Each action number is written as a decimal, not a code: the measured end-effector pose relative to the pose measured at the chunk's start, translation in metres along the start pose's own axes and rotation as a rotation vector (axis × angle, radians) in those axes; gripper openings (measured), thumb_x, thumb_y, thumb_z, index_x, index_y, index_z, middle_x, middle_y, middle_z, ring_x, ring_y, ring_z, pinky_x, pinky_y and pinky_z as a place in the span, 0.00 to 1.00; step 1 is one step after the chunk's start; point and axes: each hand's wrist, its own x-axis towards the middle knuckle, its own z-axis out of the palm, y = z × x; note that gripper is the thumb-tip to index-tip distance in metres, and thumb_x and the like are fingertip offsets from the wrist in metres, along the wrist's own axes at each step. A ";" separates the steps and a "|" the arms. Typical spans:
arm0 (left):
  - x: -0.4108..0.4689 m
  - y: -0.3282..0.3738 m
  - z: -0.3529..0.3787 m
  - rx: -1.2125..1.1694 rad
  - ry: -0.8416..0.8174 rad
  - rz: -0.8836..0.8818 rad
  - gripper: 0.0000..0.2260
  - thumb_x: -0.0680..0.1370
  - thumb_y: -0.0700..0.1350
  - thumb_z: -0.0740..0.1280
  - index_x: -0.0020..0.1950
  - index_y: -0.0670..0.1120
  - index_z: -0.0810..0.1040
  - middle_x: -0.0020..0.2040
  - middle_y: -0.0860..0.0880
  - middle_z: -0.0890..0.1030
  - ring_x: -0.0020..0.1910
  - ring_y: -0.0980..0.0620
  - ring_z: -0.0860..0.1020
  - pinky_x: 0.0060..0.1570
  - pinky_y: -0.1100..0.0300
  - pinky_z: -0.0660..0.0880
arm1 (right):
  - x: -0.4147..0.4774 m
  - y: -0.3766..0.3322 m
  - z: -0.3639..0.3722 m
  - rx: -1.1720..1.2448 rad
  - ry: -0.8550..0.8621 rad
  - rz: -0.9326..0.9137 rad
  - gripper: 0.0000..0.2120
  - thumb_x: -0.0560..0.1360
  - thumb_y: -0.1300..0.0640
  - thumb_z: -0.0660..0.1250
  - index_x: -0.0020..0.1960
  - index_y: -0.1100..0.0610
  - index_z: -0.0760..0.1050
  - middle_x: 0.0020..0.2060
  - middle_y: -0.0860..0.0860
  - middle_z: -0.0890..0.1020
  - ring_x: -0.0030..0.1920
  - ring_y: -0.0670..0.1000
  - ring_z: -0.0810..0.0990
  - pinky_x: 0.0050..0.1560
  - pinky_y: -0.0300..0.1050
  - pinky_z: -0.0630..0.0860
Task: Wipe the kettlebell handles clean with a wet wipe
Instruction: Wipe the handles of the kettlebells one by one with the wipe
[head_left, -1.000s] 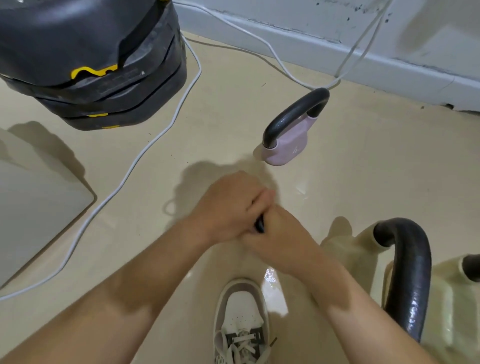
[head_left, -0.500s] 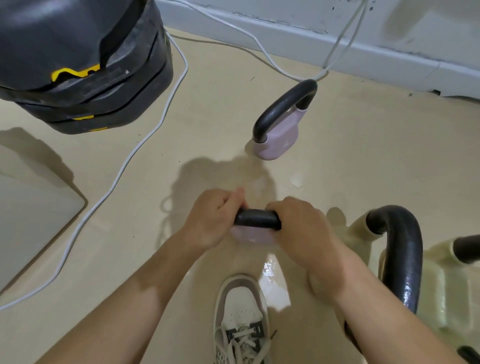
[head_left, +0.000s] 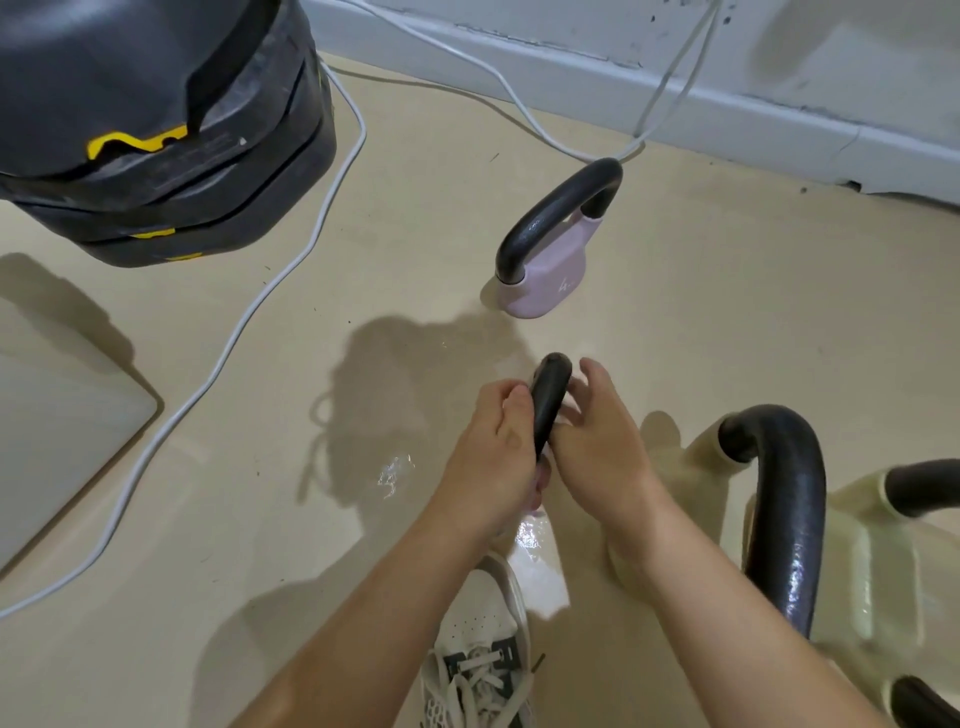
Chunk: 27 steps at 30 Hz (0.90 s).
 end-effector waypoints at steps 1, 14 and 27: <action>-0.001 0.003 -0.002 -0.051 -0.002 -0.023 0.11 0.83 0.51 0.52 0.60 0.51 0.70 0.37 0.46 0.78 0.25 0.55 0.75 0.27 0.64 0.73 | -0.009 0.006 0.003 0.153 0.012 0.054 0.28 0.78 0.65 0.58 0.76 0.53 0.58 0.52 0.42 0.79 0.56 0.49 0.80 0.60 0.49 0.76; -0.048 -0.060 -0.032 0.310 -0.152 0.328 0.16 0.79 0.58 0.59 0.67 0.62 0.68 0.51 0.63 0.79 0.51 0.61 0.78 0.49 0.67 0.73 | -0.056 0.012 -0.001 0.404 -0.210 0.156 0.20 0.73 0.76 0.62 0.57 0.58 0.81 0.48 0.59 0.84 0.50 0.56 0.85 0.54 0.48 0.81; 0.004 0.001 0.011 0.911 0.104 0.314 0.17 0.83 0.53 0.52 0.69 0.48 0.58 0.52 0.47 0.79 0.48 0.40 0.79 0.41 0.52 0.72 | -0.026 -0.018 -0.012 0.023 0.163 0.054 0.13 0.72 0.63 0.60 0.48 0.50 0.78 0.37 0.48 0.82 0.47 0.56 0.82 0.55 0.59 0.79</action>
